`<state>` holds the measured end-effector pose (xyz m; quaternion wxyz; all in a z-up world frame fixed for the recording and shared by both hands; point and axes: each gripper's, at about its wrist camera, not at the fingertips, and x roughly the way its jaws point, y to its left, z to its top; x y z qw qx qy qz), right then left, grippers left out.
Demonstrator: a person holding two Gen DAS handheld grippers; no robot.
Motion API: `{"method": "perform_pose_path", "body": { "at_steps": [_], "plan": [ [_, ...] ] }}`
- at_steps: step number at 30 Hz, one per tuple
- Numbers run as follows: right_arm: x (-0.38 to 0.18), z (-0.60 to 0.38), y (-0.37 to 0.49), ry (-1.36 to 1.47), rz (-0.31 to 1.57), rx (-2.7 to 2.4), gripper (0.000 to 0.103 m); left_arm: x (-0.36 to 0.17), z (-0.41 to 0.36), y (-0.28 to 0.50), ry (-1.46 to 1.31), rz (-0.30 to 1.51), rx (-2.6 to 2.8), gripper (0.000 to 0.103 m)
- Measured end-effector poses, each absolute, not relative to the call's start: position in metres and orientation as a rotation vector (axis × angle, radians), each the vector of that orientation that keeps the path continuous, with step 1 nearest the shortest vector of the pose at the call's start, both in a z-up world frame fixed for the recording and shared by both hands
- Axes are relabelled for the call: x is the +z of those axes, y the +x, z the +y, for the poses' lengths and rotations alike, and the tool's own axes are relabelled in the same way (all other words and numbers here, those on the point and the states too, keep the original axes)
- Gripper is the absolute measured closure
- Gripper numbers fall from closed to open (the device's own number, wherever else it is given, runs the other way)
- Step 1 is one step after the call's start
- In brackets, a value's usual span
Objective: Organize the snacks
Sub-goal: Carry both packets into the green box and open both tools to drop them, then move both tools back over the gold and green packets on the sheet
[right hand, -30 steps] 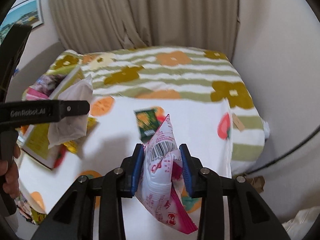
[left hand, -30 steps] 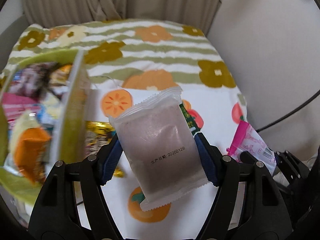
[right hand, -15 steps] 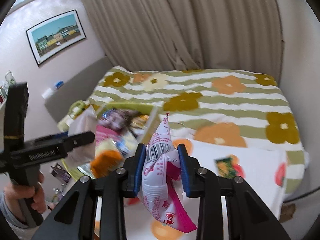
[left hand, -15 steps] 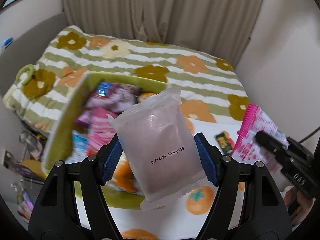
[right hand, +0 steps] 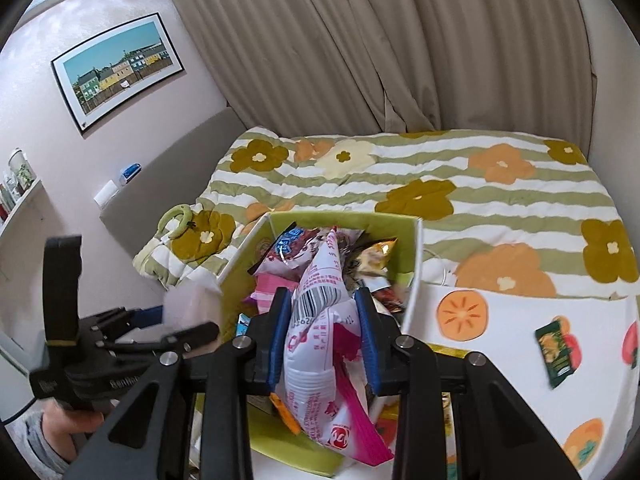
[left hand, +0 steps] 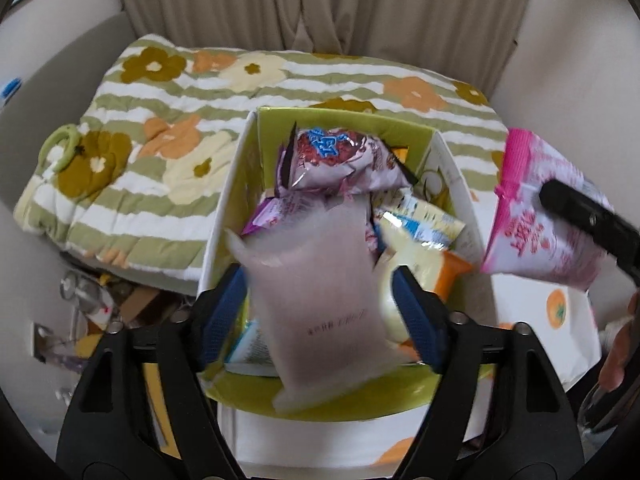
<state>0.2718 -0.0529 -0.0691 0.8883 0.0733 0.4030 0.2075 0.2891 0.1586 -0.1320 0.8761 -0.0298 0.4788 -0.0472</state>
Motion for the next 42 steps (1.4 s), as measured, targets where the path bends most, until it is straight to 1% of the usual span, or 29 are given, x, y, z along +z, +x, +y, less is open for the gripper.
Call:
{"method": "perform_pose_path", "body": {
  "at_steps": [1,2,8,13,22,23,25,26,27,28,29,36,42],
  "plan": [
    [-0.071,-0.049,0.272,0.154,0.842,0.422,0.073,-0.135,0.159,0.288,-0.049,0.999,-0.097,0.004],
    [-0.073,-0.048,0.272,0.158,0.846,0.416,0.073,-0.138,0.162,0.286,-0.042,0.991,-0.1,0.001],
    [-0.083,-0.038,0.267,0.176,0.877,0.366,0.073,-0.158,0.181,0.281,-0.073,1.037,-0.154,0.001],
    [-0.081,-0.029,0.265,0.165,0.889,0.348,0.073,-0.159,0.187,0.277,-0.071,1.032,-0.183,0.001],
    [-0.081,-0.015,0.31,0.171,0.885,0.36,0.073,-0.149,0.197,0.286,-0.076,1.007,-0.136,0.001],
    [-0.083,-0.014,0.315,0.175,0.887,0.354,0.072,-0.149,0.198,0.287,-0.078,1.006,-0.129,0.001],
    [-0.088,-0.014,0.324,0.182,0.903,0.341,0.061,-0.149,0.199,0.288,-0.079,1.009,-0.123,0.001],
    [-0.09,-0.016,0.327,0.182,0.908,0.33,0.041,-0.151,0.199,0.289,-0.075,1.013,-0.12,0.001],
    [-0.091,-0.017,0.326,0.182,0.902,0.325,0.018,-0.152,0.199,0.289,-0.072,1.016,-0.118,0.001],
    [-0.091,-0.02,0.322,0.186,0.89,0.328,0.009,-0.153,0.198,0.29,-0.07,1.02,-0.116,0.001],
    [-0.091,-0.022,0.319,0.186,0.882,0.328,0.006,-0.155,0.197,0.289,-0.071,1.024,-0.117,0.001],
    [-0.092,-0.031,0.294,0.129,0.89,0.302,0.005,-0.16,0.19,0.284,-0.075,1.04,-0.131,0.001],
    [-0.075,-0.045,0.275,0.146,0.851,0.266,0.005,-0.138,0.179,0.279,-0.061,0.993,-0.159,0.001]
  ]
}}
